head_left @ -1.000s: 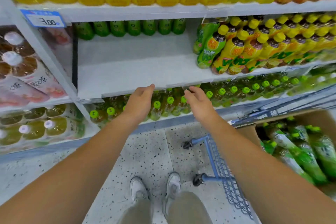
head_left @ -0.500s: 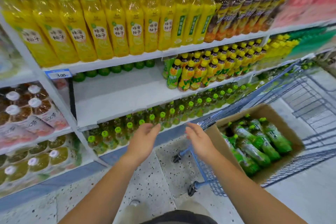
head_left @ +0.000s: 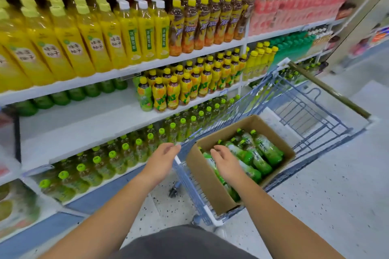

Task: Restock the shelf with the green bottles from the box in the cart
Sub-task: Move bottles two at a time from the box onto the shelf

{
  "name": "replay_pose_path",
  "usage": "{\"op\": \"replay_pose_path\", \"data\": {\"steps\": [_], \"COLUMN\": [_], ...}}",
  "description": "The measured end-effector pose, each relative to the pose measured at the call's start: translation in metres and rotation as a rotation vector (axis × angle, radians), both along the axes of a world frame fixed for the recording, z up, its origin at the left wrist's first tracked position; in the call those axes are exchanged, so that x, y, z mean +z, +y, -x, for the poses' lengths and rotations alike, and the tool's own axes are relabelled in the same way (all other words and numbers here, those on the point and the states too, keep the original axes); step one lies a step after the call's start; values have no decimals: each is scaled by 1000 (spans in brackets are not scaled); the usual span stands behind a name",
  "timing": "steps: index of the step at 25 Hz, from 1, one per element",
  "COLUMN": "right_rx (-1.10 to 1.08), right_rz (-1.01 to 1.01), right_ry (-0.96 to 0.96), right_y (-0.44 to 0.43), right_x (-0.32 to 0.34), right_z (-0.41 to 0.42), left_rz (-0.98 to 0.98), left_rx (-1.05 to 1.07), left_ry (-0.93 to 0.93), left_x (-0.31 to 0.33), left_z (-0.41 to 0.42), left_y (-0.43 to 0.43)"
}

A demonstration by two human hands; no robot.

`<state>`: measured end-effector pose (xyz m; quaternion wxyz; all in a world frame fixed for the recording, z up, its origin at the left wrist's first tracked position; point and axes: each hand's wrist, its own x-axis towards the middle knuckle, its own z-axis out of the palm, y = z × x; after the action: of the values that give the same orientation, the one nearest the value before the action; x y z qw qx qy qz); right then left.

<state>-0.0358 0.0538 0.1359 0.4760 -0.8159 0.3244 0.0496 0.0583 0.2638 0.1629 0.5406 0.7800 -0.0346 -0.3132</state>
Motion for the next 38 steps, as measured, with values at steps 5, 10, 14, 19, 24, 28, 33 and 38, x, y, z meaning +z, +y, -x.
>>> {"op": "replay_pose_path", "data": {"steps": [5,10,14,19,24,28,33,38], "right_rx": [21,44,58,-2,-4,25,43,72], "right_rz": [-26,-17,47,83,134,235,475,433], "right_ry": [67,178,255,326,351,387,359,435], "right_y": [-95,-188,-238,-273,-312,-346,-381,-395], "right_x": [-7,-27,-40,-61,-107,-155,-196,-223], "right_z": [33,50,53,54,44,31,24,17], "left_rz": [10,-12,-44,-112,-204,-317,-370,-384], "left_rx": [-9,3,4,-93,-70,-40,139,347], "left_ry": [119,202,288,399,482,482,500,486], "left_x": [-12,-42,-66,-112,-181,-228,-269,-286], "left_z": [23,51,62,67,62,70,75,82], "left_y": [-94,-183,-230,-271,-316,-343,-380,-407]}}
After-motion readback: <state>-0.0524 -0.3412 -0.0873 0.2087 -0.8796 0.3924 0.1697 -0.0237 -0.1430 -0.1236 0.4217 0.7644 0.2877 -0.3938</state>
